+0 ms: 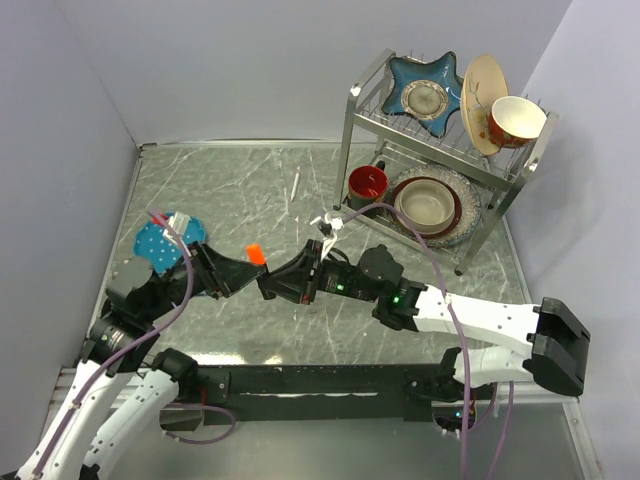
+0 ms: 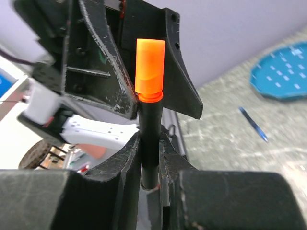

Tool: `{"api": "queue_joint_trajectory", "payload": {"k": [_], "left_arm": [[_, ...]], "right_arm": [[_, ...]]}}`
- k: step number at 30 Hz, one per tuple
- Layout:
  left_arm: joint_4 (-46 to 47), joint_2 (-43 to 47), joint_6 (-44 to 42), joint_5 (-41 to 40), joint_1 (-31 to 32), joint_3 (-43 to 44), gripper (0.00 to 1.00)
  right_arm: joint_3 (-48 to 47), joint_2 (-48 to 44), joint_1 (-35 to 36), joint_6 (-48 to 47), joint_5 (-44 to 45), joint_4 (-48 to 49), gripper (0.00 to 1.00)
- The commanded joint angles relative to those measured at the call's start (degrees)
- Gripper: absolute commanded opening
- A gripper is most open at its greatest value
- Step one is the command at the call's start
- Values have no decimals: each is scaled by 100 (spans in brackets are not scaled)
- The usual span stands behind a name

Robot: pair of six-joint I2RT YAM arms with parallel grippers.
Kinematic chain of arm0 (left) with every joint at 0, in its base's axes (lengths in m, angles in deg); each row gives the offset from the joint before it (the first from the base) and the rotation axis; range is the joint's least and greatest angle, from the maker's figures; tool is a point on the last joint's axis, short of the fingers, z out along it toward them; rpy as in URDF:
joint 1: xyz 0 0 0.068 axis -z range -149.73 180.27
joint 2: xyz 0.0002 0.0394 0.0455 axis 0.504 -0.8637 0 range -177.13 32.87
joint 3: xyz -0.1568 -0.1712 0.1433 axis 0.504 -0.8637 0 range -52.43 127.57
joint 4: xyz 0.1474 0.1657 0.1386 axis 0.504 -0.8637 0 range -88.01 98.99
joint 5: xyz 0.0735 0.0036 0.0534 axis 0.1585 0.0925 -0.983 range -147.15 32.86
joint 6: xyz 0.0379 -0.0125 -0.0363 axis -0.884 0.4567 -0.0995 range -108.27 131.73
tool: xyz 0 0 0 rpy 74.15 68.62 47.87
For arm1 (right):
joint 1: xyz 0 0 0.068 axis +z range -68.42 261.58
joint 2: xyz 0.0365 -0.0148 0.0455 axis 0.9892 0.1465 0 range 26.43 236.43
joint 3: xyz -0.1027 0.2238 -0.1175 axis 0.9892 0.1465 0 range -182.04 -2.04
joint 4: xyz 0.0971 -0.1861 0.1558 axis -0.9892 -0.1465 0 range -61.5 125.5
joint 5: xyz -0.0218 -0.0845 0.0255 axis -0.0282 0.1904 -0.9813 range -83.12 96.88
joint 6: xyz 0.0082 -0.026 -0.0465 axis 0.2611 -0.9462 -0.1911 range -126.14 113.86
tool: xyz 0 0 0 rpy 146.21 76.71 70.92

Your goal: Insert the pens into the pen caps

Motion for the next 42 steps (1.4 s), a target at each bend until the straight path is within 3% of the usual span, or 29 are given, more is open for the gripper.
{"api": "queue_joint_trajectory", "payload": {"k": [1, 4, 14, 17, 18, 20, 22, 23, 24, 25, 27, 31, 32, 35, 36, 37, 38, 39, 40, 42], "left_arm": [[962, 209, 140, 494, -1, -17, 60], [1209, 288, 290, 652, -1, -140, 52], [1412, 358, 370, 855, -1, -422, 42], [1490, 332, 369, 863, -1, -448, 30], [1561, 323, 395, 907, -1, -492, 17], [1658, 288, 466, 978, -1, -519, 3], [1632, 279, 431, 995, -10, -501, 1], [1623, 288, 422, 969, -1, -492, 1], [1579, 305, 404, 934, -1, -466, 1], [1553, 323, 378, 908, -1, -440, 1], [1474, 332, 343, 846, -10, -370, 1], [1412, 323, 290, 802, -1, -334, 1], [1421, 323, 299, 802, -1, -343, 1], [1465, 297, 325, 846, -1, -369, 1], [1473, 279, 316, 898, -1, -369, 1], [1456, 244, 255, 951, -1, -352, 1], [1308, 227, 211, 934, -1, -326, 6], [1193, 200, 159, 899, -1, -247, 36], [1079, 183, 36, 812, -10, -211, 51], [894, 226, -87, 749, -1, -115, 69]], "right_arm": [[101, -269, 96, 32, -307, 602, 0], [101, -269, 87, 93, -316, 611, 0], [-31, -94, 105, 261, -351, 734, 0], [-101, -32, 113, 243, -368, 673, 0], [-110, 3, 105, 252, -369, 647, 0], [-110, 29, 113, 269, -395, 620, 0], [-145, 64, 113, 296, -412, 489, 11], [-154, 82, 105, 304, -430, 427, 19], [-172, 100, 113, 322, -500, 348, 33], [-172, 117, 113, 331, -570, 321, 38], [-172, 170, 113, 383, -763, 286, 46], [-198, 284, 105, 480, -939, 233, 50], [-198, 302, 122, 489, -949, 242, 49], [-146, 285, 131, 480, -940, 312, 20], [-93, 250, 131, 463, -931, 356, 3], [-49, 214, 131, 445, -905, 382, 0], [21, 127, 131, 428, -835, 435, 0], [135, 83, 140, 419, -826, 583, 0], [171, 30, 140, 427, -808, 611, 0], [206, -58, 140, 410, -825, 620, 0]]}}
